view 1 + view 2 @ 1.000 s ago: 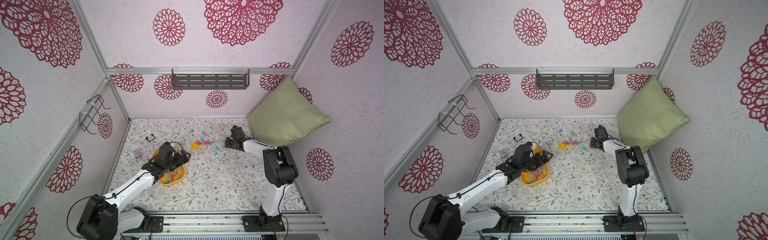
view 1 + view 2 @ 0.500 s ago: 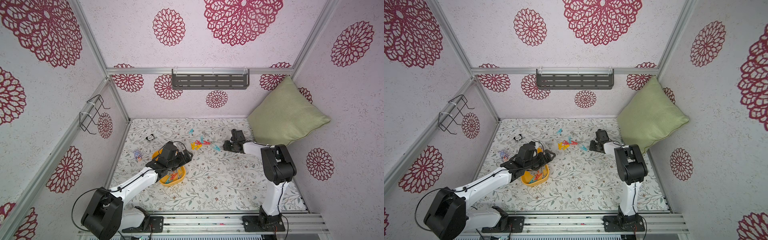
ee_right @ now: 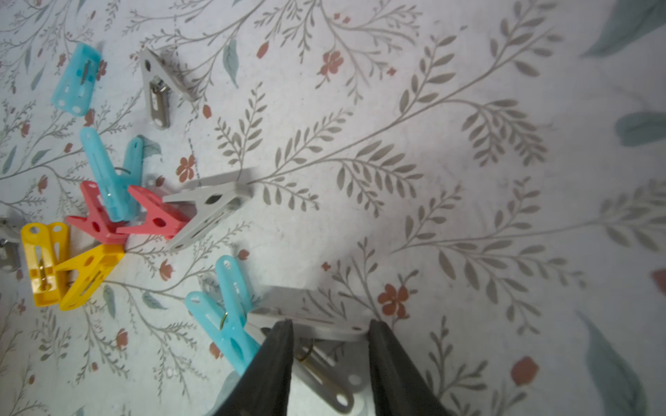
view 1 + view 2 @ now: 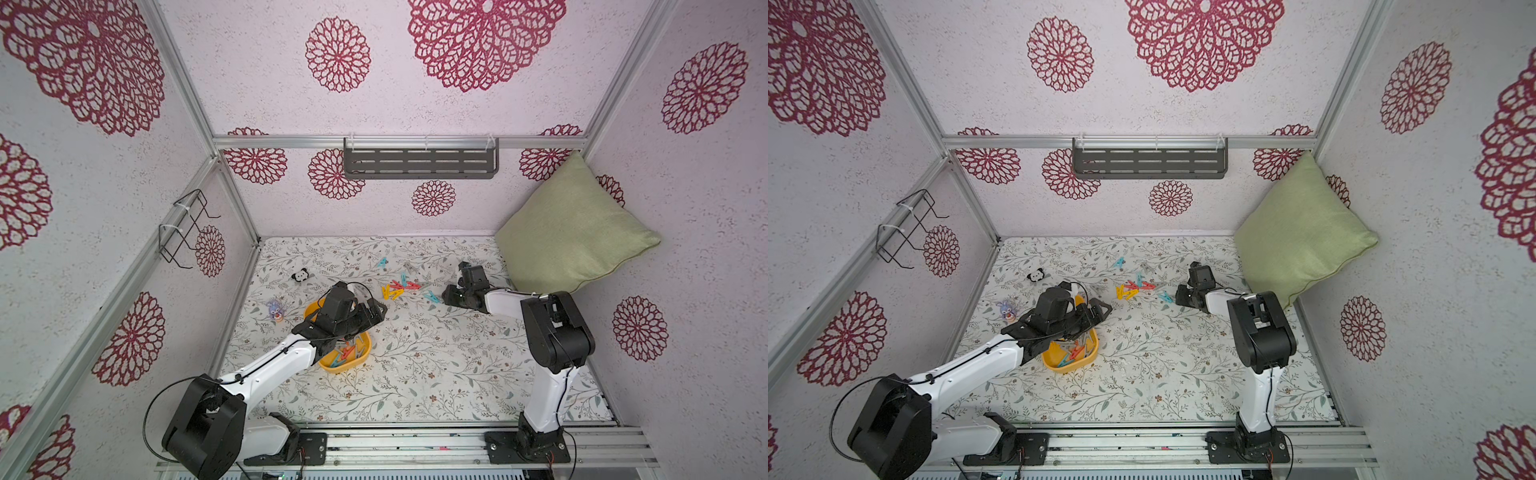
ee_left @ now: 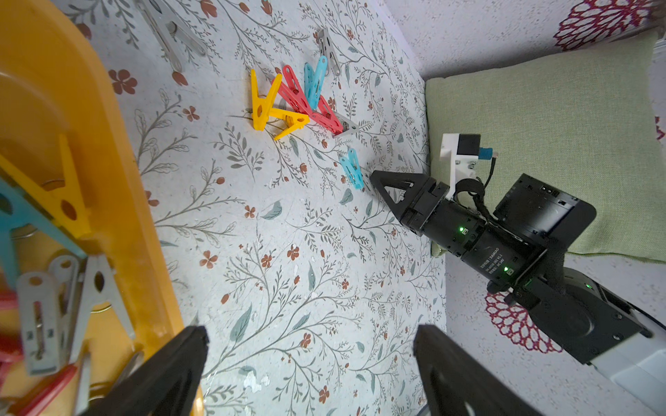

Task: Put the clothespins into the storage box
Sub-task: Pick up the clothespin from the center of the board.

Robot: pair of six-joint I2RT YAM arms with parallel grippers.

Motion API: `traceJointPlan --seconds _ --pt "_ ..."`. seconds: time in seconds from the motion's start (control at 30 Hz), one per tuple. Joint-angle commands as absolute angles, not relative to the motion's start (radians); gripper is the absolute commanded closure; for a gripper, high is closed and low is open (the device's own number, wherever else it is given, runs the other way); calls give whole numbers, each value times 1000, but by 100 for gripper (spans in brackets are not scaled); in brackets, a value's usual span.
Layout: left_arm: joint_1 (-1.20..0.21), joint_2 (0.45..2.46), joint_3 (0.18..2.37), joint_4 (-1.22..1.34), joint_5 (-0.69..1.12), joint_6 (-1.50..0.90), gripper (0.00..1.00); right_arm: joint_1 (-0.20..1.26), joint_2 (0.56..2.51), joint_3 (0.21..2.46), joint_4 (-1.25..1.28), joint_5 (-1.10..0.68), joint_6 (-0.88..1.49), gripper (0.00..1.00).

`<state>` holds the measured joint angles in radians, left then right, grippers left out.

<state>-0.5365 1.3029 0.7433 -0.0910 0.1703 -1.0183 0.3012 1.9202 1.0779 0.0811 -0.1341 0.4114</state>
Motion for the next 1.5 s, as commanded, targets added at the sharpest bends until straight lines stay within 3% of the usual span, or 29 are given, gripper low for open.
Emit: traceJointPlan --seconds 0.0,0.6,1.07,1.47 --pt "-551 1310 735 -63 166 -1015 3 323 1859 1053 73 -150 434 60" --pt "-570 1319 734 -55 155 -1023 3 390 1742 949 117 -154 474 56" --pt "-578 1298 723 -69 138 -1026 3 409 1767 980 50 -67 397 56" --pt "-583 1290 718 -73 132 -1030 3 426 1878 1050 15 -73 365 67"
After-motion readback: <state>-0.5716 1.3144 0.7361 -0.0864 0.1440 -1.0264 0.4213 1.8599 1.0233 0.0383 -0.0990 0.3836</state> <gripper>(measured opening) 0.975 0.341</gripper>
